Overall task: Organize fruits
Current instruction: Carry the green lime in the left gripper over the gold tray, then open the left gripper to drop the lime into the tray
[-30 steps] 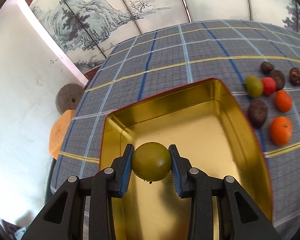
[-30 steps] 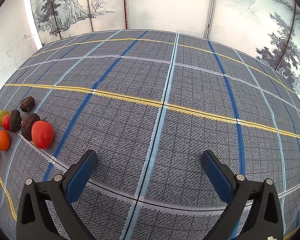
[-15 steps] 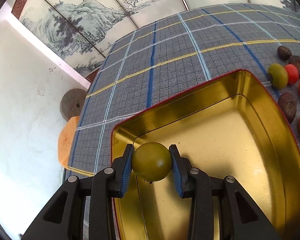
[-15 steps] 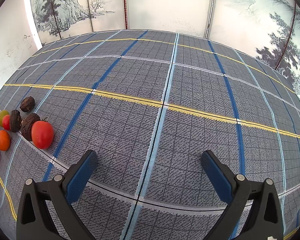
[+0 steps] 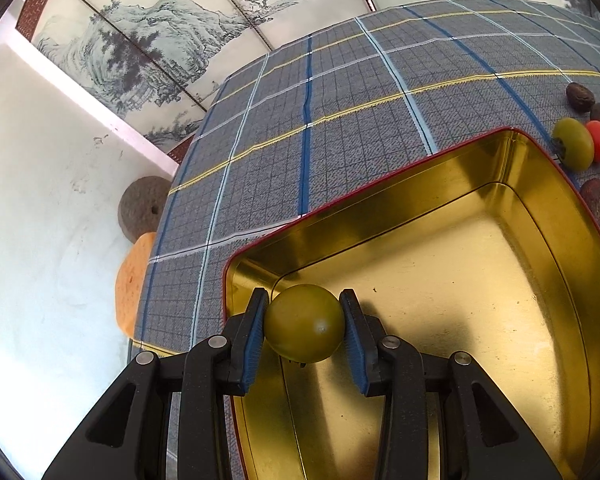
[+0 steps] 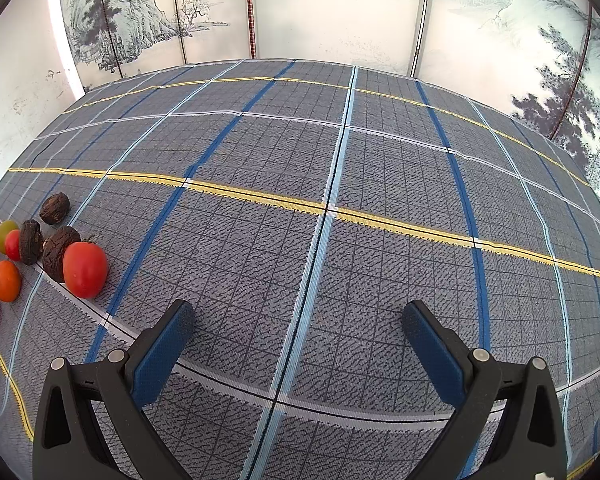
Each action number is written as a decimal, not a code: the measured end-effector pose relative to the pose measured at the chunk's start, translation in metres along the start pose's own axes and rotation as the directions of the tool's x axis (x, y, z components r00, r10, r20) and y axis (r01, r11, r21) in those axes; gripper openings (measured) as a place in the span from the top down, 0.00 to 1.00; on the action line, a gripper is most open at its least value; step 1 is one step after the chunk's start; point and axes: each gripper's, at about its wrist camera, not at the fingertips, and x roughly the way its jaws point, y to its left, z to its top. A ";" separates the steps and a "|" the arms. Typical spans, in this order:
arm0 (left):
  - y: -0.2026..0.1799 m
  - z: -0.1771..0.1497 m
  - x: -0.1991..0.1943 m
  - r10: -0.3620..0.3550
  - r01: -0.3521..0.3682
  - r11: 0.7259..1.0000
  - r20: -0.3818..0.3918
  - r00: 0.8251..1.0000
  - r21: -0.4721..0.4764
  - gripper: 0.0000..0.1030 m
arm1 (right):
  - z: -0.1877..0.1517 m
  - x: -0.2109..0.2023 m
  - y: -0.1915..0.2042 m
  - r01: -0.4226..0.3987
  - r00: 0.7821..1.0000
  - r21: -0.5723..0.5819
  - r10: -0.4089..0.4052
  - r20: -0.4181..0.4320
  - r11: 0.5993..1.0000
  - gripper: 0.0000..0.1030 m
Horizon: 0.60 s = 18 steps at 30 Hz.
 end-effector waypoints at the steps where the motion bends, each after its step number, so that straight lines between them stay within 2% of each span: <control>1: 0.000 0.001 0.000 0.004 -0.004 1.000 0.004 1.000 0.003 0.62 | 0.000 0.000 0.000 0.000 1.000 0.000 0.000 0.000 1.000 0.00; 10: -0.001 -0.003 -0.001 0.008 -0.008 1.000 0.012 1.000 0.006 0.61 | -0.001 -0.001 0.000 0.005 1.000 0.009 -0.005 0.000 1.000 0.00; 15: 0.001 -0.006 -0.013 0.025 -0.025 1.000 0.045 0.999 -0.006 0.46 | -0.001 -0.001 0.000 0.005 1.000 0.011 -0.005 0.000 1.000 0.00; 18: 0.007 -0.009 -0.025 0.023 -0.021 0.999 0.063 0.998 -0.033 0.46 | -0.001 -0.001 0.000 0.005 1.000 0.012 -0.005 0.000 1.000 0.00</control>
